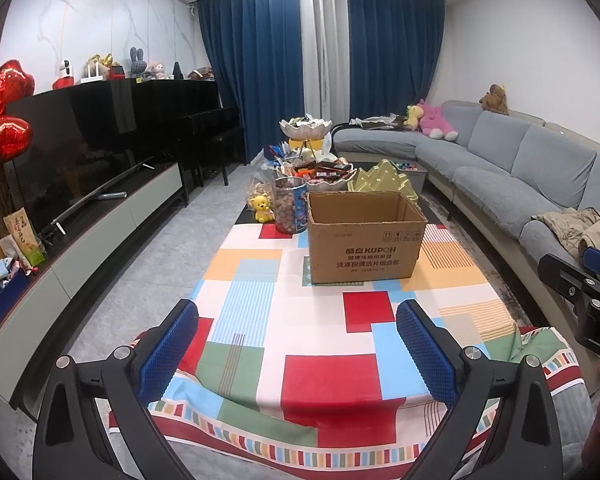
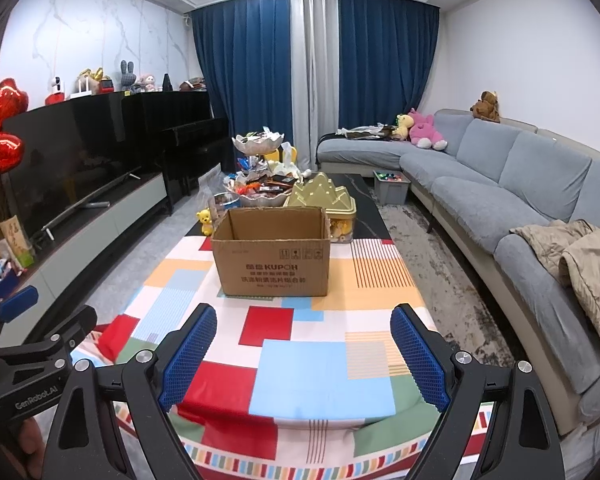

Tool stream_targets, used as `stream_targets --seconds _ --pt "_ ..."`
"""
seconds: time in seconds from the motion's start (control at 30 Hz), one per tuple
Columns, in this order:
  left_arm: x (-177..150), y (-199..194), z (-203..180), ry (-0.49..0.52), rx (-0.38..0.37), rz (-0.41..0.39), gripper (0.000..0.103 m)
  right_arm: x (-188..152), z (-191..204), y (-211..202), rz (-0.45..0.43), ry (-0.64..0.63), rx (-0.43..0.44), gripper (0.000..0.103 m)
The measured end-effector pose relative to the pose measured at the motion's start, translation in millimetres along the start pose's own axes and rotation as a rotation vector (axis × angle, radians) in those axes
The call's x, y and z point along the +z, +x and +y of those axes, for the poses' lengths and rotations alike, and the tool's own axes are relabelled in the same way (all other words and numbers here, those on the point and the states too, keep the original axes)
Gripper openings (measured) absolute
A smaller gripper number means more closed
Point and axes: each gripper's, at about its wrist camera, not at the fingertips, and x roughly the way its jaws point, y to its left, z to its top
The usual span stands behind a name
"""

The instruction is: Organize snacks

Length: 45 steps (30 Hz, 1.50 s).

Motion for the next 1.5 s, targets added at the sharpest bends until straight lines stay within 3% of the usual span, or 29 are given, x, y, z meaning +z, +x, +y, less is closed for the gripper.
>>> stream_targets --seconds 1.5 --pt "0.1 -0.3 -5.7 0.005 -0.011 0.005 0.101 0.1 -1.5 0.8 0.001 0.001 0.000 0.090"
